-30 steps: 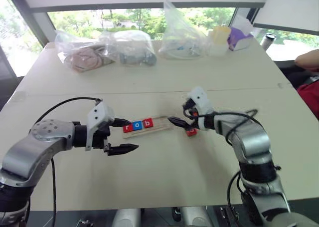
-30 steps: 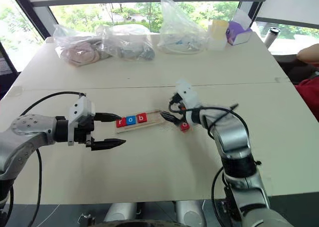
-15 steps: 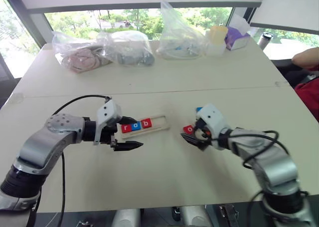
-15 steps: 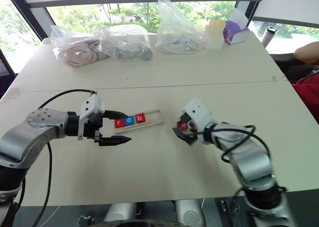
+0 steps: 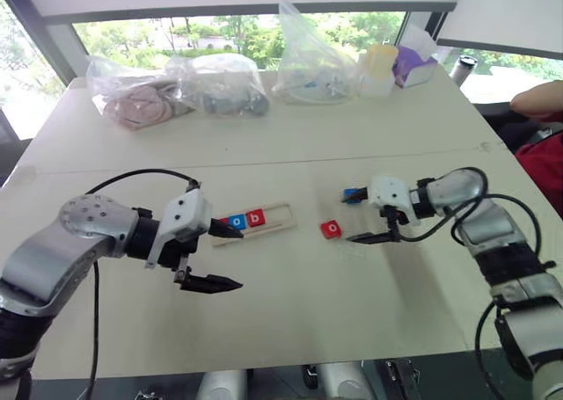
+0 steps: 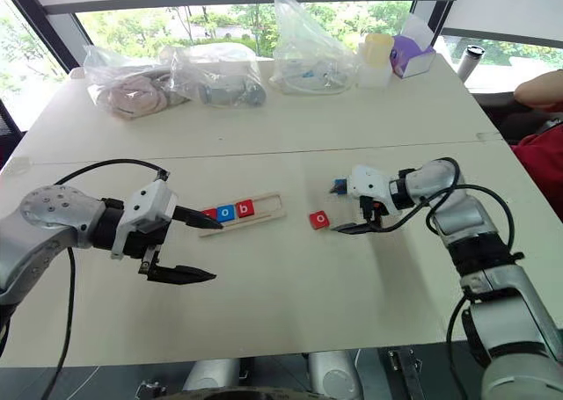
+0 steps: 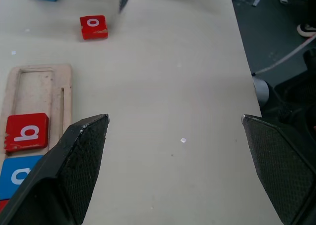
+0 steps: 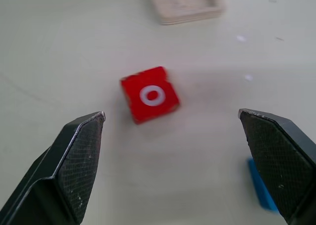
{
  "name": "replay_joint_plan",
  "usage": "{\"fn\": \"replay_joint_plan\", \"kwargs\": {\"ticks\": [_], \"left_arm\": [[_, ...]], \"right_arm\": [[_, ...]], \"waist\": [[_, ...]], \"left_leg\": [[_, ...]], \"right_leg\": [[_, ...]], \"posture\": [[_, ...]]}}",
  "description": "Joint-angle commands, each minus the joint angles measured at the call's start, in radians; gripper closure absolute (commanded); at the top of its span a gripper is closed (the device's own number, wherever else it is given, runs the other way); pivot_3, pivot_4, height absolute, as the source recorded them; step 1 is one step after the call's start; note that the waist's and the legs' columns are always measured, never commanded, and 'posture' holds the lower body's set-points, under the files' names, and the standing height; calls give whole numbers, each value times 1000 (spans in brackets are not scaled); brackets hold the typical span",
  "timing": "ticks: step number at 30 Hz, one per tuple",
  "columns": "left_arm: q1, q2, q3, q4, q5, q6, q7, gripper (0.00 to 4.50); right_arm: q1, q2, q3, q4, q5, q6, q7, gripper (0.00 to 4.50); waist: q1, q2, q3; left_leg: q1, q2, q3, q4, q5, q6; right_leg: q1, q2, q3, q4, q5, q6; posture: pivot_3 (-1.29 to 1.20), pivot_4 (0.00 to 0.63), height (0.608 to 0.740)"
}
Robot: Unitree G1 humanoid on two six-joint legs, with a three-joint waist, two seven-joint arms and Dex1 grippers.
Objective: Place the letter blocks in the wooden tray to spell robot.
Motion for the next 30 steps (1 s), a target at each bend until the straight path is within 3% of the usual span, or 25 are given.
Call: {"fn": "replay_joint_plan", "kwargs": {"ticks": [1,5,6,9,12,13,22,26,30], "left_arm": [[39,21,72,-66,-39,37,39,0],[85,38,120,-103,-68,71,69,0],[94,41,129,-105,-70,76,77,0],[114,41,147,-102,-72,91,102,0],[129,47,145,-83,-56,82,106,0],[139,51,145,-65,-41,69,102,0],[212,90,198,73,36,-13,78,0],[248,99,216,116,62,-42,74,0],[271,82,221,147,92,-69,97,0]], "right_arm": [[-48,21,16,68,-12,-85,69,29],[-95,59,33,184,-41,-156,101,29],[-108,74,35,215,-44,-164,105,264],[-154,124,38,338,-63,-195,108,1319],[-184,150,34,408,-76,-218,115,3026],[-191,156,31,415,-75,-214,119,3393],[-259,231,-47,246,18,106,83,3385],[-292,271,-29,218,-22,143,36,3385],[-381,374,47,347,-134,78,-68,3385]], "waist": [[1,0,0],[1,0,0],[0,0,0],[-1,0,0],[-3,0,0],[-3,0,0],[-8,1,0],[-3,1,0],[-1,1,0]], "left_leg": [[0,0,0,0,0,0],[0,0,0,1,0,0],[0,0,0,1,0,0],[1,-1,0,1,0,0],[2,-1,0,1,0,0],[3,0,0,1,0,0],[4,0,1,1,0,-1],[4,1,0,0,0,-1],[1,0,0,1,0,-1]], "right_leg": [[0,0,0,0,0,0],[0,-1,0,0,0,0],[0,-1,0,0,0,0],[0,-1,0,2,0,-1],[1,-1,1,4,0,-1],[1,0,1,5,0,-1],[0,0,1,7,0,-1],[-2,1,1,8,0,-2],[-2,-1,1,7,0,-2]], "posture": [[0,150,740],[0,150,740],[0,150,740],[0,150,740],[0,150,740],[0,150,740],[0,150,740],[0,150,740],[0,150,740]]}}
